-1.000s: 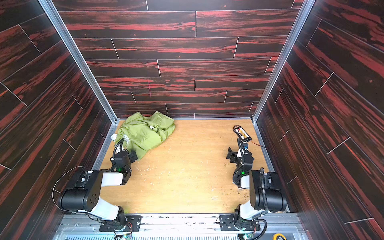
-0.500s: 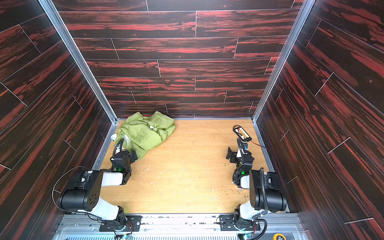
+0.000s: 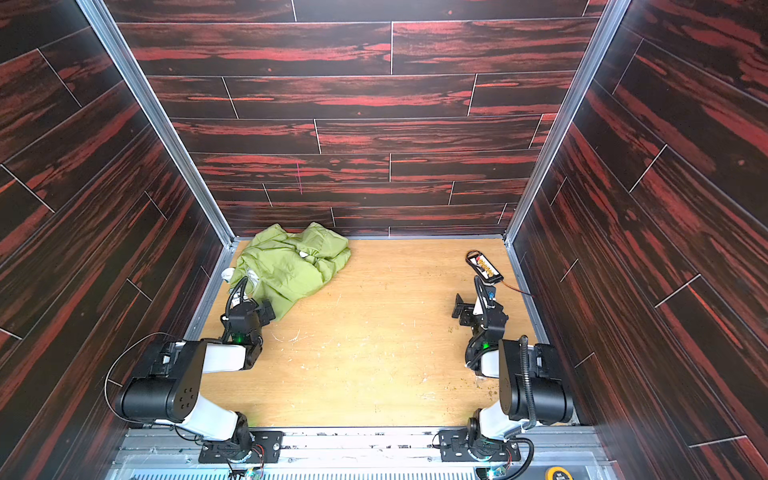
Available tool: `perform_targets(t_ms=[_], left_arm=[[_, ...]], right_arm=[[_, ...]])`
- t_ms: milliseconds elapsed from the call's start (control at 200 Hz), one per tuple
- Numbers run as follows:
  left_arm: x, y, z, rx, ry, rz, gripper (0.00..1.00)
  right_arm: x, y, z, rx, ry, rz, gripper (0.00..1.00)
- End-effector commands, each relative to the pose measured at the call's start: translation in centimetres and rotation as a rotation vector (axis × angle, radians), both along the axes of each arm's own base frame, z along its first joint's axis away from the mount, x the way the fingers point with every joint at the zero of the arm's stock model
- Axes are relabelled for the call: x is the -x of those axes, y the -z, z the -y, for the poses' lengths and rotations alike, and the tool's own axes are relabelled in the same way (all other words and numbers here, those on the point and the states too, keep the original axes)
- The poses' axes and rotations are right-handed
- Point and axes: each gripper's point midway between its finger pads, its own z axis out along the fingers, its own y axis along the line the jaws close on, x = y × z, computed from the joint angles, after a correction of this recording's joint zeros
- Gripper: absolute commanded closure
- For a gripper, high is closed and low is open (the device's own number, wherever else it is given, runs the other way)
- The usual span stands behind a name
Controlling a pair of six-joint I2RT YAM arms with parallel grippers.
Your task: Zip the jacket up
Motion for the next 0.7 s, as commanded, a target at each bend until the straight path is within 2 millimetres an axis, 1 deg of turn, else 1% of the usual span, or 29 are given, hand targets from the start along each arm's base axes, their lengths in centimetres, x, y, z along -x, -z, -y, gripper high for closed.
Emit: perform_targets(t_ms=[0,456,516,576,646,696], left_arm=[[-0.3,-1.3,-0.2,0.000,-0.002,0.036,0.00],[-0.3,-1.3,-0.1,0.000,0.000,0.038,0.00],[-0.3,-1.8,-0.5,-0.003,-0.020,0.055,0.00],[-0.5,-2.4,-0.2,-0.003,-0.004,0.062,0.00],[-0.5,-3.9,0.1,-0.012,0.018,0.074,0.00],[-0.2,-5.0,0.0,-0.015,0.018,0.065,0.00]], right_arm=[[-0.3,0.0,0.0,0.007,-0.006,0.006,0.01],[-0.2,-0.2,0.0,0.008,-0.005,0.012,0.01],[-0.3,-0.3,0.4,0.003,0.014,0.006,0.01],[-0.4,-1.0,0.9,-0.001,0.047,0.005,0.01],[-0.2,-2.0,1.3,-0.003,0.071,0.001,0.01],[0.1,-3.1,1.5,0.000,0.083,0.011,0.01]])
